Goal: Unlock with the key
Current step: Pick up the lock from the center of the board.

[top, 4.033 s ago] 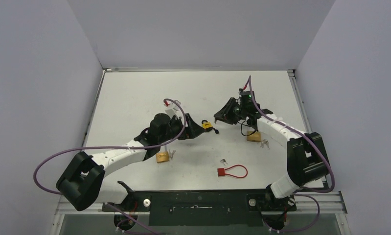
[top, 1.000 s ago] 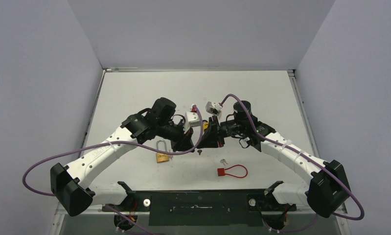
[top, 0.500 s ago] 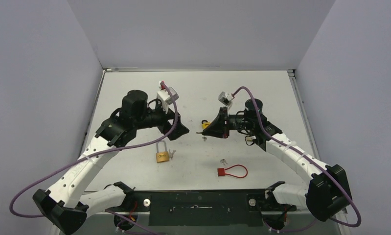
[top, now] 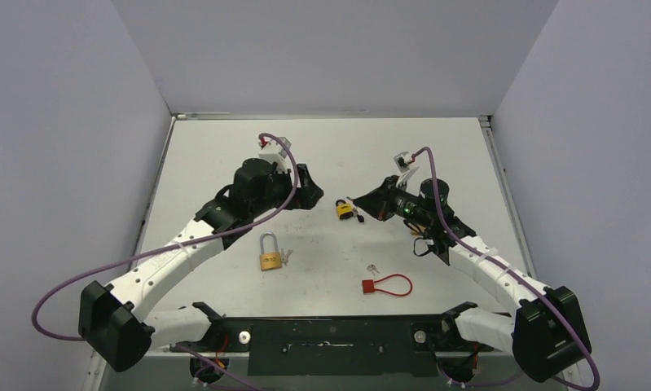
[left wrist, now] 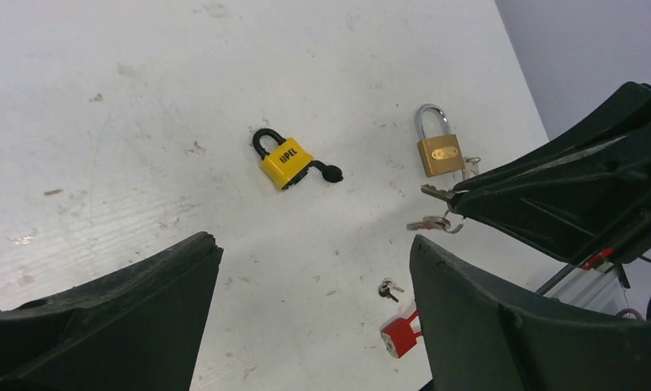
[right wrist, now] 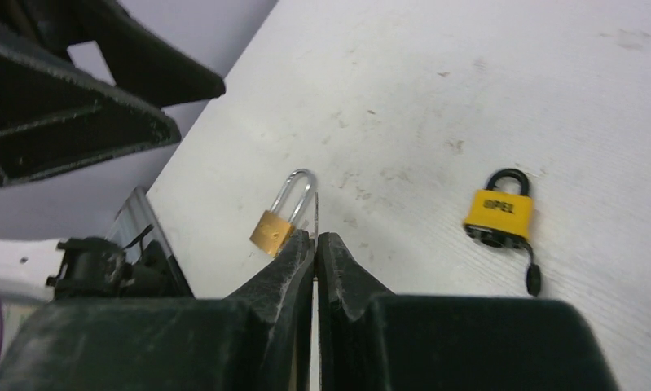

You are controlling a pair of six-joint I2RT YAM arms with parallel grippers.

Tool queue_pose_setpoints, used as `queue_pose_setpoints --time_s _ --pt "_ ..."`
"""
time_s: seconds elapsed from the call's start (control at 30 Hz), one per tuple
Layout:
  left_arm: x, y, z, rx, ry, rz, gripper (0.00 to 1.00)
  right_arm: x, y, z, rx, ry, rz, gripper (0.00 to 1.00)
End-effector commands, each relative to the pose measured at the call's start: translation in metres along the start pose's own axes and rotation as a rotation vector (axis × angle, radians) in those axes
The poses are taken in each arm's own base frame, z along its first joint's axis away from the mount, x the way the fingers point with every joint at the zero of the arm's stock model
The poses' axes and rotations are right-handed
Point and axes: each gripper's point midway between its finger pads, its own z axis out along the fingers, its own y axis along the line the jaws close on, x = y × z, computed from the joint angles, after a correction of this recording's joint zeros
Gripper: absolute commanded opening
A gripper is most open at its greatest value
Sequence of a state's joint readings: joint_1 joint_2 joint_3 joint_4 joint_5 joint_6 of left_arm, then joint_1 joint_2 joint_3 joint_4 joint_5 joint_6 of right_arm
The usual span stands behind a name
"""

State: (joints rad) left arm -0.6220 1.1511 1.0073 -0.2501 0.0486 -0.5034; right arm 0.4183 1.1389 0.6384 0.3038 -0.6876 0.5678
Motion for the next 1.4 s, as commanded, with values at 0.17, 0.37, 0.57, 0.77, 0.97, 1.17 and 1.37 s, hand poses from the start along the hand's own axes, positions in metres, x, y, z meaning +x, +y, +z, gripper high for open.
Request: queue_pose_setpoints --time_s 0.17,0.37,0.57,0.77,0.97,1.17,1.37 --pt "0.033 0.007 0.069 -0.132 -0.01 -0.167 0.84 -0.015 -0.062 -0.032 0.388 -0.225 0.073 0.0" --pt "0.057 0.014 0.111 -0.194 0.085 -0.171 0.97 0.008 -0.047 -0.038 0.282 -0.202 0.034 0.0" --pt "0.086 0.015 0.149 -0.202 0.174 -0.212 0.97 0.01 -0.017 -0.051 0.124 -0.286 -0.045 0.0" --pt "0.107 0.023 0.176 -0.237 0.201 -0.284 0.97 0.023 -0.026 -0.053 0.153 -0.257 -0.029 0.0" --pt "0.124 0.036 0.188 -0.372 0.249 -0.264 0.92 0.032 -0.039 -0.053 0.21 -0.228 -0.014 0.0" --pt "0.135 0.046 0.2 -0.489 0.269 -0.181 0.9 0.041 -0.046 -0.053 0.236 -0.207 -0.001 0.0" --pt "0.16 0.073 0.192 -0.652 0.375 0.014 0.75 0.044 -0.057 -0.054 0.292 -0.194 0.009 0.0"
